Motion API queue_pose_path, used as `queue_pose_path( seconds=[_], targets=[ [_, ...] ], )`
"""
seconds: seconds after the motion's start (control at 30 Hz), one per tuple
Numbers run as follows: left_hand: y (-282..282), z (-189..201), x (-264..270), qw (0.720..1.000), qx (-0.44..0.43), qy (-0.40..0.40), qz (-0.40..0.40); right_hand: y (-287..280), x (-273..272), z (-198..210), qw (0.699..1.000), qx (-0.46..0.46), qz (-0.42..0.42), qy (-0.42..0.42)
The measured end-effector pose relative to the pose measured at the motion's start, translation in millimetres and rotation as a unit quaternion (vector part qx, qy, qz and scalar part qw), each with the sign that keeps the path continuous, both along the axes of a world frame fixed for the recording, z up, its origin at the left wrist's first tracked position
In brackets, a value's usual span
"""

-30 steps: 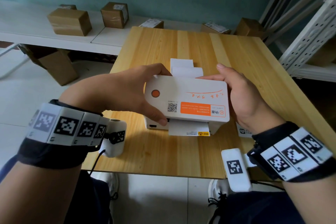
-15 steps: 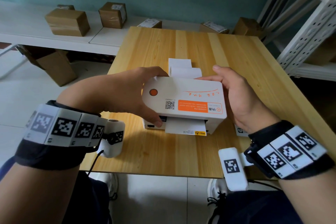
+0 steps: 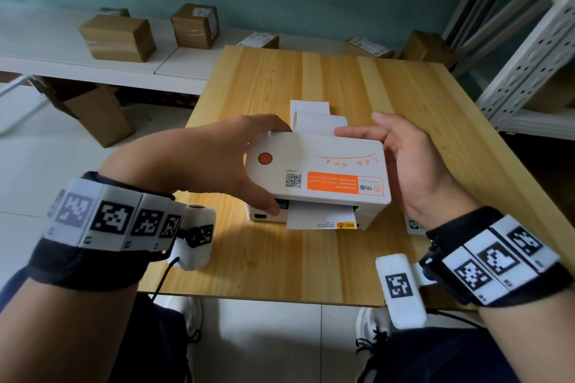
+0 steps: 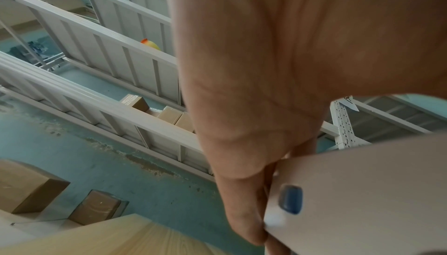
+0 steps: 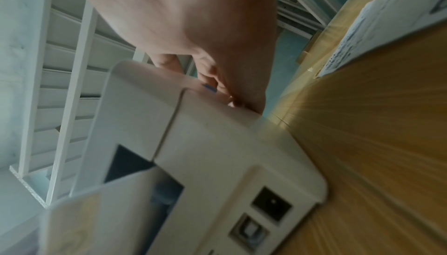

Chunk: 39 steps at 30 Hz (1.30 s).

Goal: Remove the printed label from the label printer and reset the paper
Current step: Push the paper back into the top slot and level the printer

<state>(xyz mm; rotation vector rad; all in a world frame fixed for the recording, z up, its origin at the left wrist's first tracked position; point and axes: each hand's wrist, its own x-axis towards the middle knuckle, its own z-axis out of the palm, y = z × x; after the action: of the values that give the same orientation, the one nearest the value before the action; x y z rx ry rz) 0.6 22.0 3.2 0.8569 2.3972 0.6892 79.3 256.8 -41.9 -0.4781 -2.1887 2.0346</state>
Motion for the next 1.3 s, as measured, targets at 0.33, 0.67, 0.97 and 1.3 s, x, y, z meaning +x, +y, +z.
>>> queue_pose_path(
  seconds=[0.33,0.67,0.97,1.3],
  targets=[
    [2,-1,1,1.0,0.0,0.015,-0.014,-6,2,3,1.0,0.0,0.005,0.006],
    [3,-2,-3,1.0,-0.003,0.02,-0.021,-7,2,5,1.0,-0.011,-0.005,0.005],
    [0,-3,-6,0.999,0.021,0.027,-0.022,-5,1,3,1.0,0.004,-0.009,0.002],
    [-2,-4,-9,0.999,0.038,0.009,-0.021,-5,4,7,0.998,0.035,0.038,0.023]
  ],
)
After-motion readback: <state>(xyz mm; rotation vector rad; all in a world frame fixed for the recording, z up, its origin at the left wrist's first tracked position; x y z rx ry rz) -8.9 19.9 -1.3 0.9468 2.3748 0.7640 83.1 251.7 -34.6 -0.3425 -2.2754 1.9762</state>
